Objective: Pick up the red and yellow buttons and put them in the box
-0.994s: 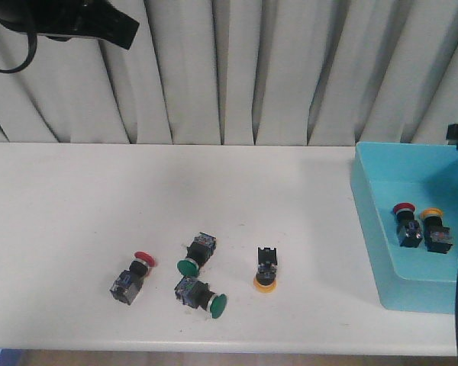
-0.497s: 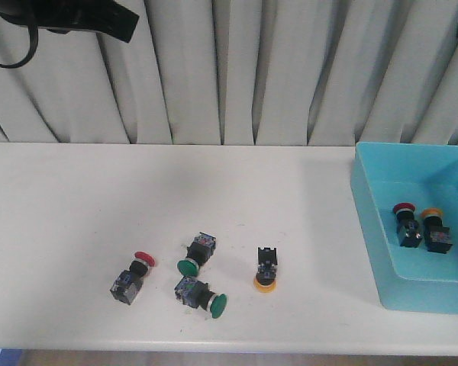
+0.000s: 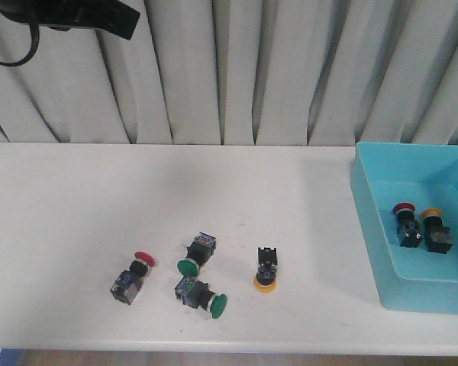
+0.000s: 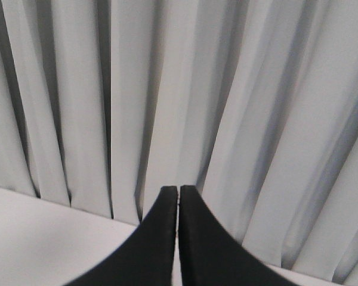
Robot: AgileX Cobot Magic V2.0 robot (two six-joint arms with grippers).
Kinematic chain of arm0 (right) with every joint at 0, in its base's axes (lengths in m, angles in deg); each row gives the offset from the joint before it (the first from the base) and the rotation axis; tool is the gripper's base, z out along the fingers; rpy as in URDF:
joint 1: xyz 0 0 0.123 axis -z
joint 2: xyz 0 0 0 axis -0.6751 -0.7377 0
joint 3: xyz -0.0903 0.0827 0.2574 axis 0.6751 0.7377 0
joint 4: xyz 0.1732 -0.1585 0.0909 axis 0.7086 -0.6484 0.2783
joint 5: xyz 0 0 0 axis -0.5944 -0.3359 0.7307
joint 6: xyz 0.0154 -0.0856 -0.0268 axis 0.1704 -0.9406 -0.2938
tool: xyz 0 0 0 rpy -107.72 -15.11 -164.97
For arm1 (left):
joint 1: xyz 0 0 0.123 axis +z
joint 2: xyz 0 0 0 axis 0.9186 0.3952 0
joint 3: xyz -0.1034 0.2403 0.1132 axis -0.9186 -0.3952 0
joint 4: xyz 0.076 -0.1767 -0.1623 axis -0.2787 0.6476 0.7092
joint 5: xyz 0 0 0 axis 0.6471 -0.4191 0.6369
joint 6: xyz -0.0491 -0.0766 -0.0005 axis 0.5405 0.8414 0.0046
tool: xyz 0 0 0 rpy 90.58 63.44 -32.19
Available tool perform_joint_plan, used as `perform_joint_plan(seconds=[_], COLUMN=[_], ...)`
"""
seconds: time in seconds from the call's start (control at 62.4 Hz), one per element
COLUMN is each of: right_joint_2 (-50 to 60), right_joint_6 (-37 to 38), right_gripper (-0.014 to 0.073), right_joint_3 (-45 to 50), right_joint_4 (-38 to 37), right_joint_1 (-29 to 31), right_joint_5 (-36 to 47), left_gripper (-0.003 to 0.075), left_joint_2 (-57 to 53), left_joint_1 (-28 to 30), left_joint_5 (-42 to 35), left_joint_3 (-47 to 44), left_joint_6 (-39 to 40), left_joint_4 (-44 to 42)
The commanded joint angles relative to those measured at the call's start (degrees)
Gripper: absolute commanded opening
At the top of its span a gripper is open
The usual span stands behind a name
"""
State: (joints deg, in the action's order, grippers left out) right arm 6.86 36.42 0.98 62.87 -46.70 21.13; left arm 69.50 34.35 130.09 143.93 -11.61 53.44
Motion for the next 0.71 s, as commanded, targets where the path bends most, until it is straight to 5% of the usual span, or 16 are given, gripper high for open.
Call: perform_joint_plan(seconds=[0.0, 0.689], right_joint_2=[0.34, 0.34], right_joint_6=[-0.06, -0.06], right_gripper=[-0.0007, -0.0007], right_joint_3=[-1.74, -1.74], right_joint_4=[0.70, 0.70], right_joint_1=[0.03, 0.03], right_joint_5=[4.91, 4.47], left_gripper=[-0.0006, -0.0006], left_joint_2=[-2.05, -1.59], left_joint_1=[-0.16, -0.10], left_joint_5=[-3.02, 2.60], left_joint_3=[1.21, 0.40], left_joint_6=[0.54, 0.54], left_joint_4=[-0.53, -1.92])
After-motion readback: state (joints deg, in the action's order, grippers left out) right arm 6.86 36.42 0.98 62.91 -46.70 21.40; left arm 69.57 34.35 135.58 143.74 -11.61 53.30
